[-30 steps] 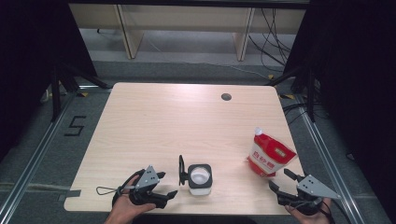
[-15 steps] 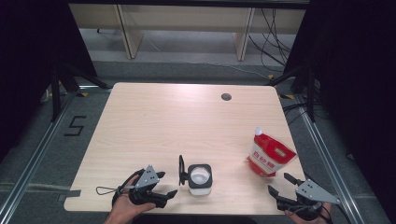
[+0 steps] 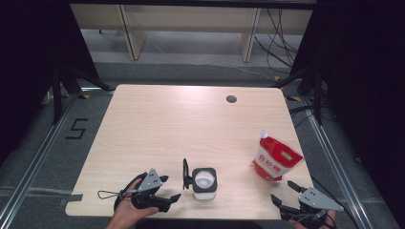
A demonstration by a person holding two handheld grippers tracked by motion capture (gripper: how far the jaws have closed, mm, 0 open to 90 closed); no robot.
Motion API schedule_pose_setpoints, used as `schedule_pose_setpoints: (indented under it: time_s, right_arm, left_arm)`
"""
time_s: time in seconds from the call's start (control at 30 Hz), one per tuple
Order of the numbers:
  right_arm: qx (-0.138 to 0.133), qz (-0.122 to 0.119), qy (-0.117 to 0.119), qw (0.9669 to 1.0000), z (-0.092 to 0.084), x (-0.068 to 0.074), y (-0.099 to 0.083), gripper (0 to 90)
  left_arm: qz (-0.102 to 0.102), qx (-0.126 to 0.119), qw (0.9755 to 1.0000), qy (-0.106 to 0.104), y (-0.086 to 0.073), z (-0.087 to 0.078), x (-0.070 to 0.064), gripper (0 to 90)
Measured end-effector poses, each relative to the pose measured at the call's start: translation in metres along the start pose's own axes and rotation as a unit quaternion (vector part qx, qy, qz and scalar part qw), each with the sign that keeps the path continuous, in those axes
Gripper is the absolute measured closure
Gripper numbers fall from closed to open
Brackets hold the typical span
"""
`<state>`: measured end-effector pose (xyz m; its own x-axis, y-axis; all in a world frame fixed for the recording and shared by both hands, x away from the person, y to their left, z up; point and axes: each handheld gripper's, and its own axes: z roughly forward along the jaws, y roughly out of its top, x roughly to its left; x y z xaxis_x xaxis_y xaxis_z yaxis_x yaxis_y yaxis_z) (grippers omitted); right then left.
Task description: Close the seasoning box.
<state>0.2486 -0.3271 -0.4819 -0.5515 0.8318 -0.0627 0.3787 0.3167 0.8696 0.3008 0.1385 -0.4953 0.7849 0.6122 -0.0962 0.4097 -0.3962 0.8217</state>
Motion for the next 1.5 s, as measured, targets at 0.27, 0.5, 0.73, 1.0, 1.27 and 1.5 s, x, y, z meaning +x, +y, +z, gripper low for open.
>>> schedule_pose_setpoints:
  time_s: [0.27, 0.5, 0.73, 1.0, 1.27, 1.5]
  right_arm:
    - [0.012, 0.009, 0.005, 0.9999, 0.000, 0.006, 0.001, 24.4]
    - [0.001, -0.022, 0.003, 0.9997, 0.001, 0.005, 0.002, 24.5]
    - [-0.001, -0.019, 0.002, 0.9998, 0.002, 0.005, 0.002, 24.6]
    - [0.001, -0.025, 0.005, 0.9997, 0.002, 0.004, 0.001, 25.1]
    - [-0.005, -0.018, 0.004, 0.9998, 0.002, 0.005, 0.002, 25.0]
    - [-0.001, -0.018, 0.011, 0.9998, 0.002, 0.005, 0.001, 24.8]
  left_arm:
    - [0.009, -0.014, 0.9999, -0.005, -0.001, -0.007, 0.000, 47.3]
    - [0.037, -0.034, 0.9987, -0.004, 0.006, -0.016, -0.005, 80.1]
    - [0.054, -0.043, 0.9976, 0.000, 0.019, -0.024, -0.007, 89.0]
    - [0.067, -0.047, 0.9966, -0.007, 0.035, -0.029, -0.013, 89.3]
    - [0.072, -0.055, 0.9959, -0.004, 0.050, -0.030, -0.015, 89.3]
    - [0.079, -0.058, 0.9952, -0.004, 0.059, -0.031, -0.018, 89.2]
